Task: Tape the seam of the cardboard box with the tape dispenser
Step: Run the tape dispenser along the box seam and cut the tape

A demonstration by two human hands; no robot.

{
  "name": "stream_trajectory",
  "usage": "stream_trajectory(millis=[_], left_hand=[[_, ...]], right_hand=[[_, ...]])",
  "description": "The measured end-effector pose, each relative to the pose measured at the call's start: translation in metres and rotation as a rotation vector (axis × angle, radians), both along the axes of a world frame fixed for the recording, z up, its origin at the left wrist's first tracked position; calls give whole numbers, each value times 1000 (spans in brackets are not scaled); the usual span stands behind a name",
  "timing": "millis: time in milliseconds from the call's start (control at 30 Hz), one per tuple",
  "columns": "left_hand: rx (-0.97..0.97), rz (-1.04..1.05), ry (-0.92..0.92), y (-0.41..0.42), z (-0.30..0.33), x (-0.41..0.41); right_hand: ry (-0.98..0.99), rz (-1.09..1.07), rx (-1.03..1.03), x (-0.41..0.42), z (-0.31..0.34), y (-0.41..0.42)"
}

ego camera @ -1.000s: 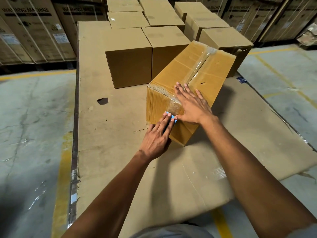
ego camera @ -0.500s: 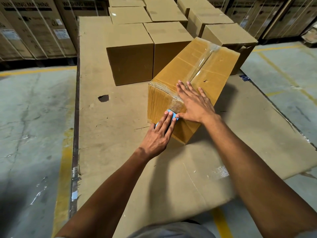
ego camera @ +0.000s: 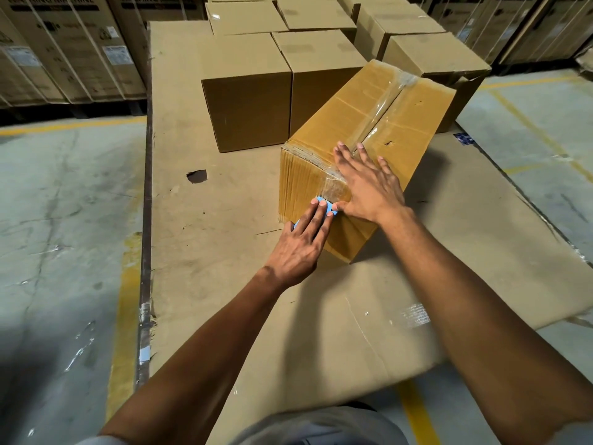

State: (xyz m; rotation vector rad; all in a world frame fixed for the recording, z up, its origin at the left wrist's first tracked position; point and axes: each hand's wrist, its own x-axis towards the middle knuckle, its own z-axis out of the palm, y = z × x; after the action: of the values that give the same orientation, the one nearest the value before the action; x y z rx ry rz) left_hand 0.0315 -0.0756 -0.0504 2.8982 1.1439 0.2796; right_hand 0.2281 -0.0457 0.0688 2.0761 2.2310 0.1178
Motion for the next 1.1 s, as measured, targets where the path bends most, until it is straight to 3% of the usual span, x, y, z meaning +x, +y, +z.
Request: stream_trajectory(millis=[767, 1100], left_hand=[[-229, 4, -99, -2, 15, 7], [-24, 96, -147, -16, 24, -9]], right_hand=[[-29, -96, 20, -18, 5, -9], [33, -3, 42, -8, 3, -9]])
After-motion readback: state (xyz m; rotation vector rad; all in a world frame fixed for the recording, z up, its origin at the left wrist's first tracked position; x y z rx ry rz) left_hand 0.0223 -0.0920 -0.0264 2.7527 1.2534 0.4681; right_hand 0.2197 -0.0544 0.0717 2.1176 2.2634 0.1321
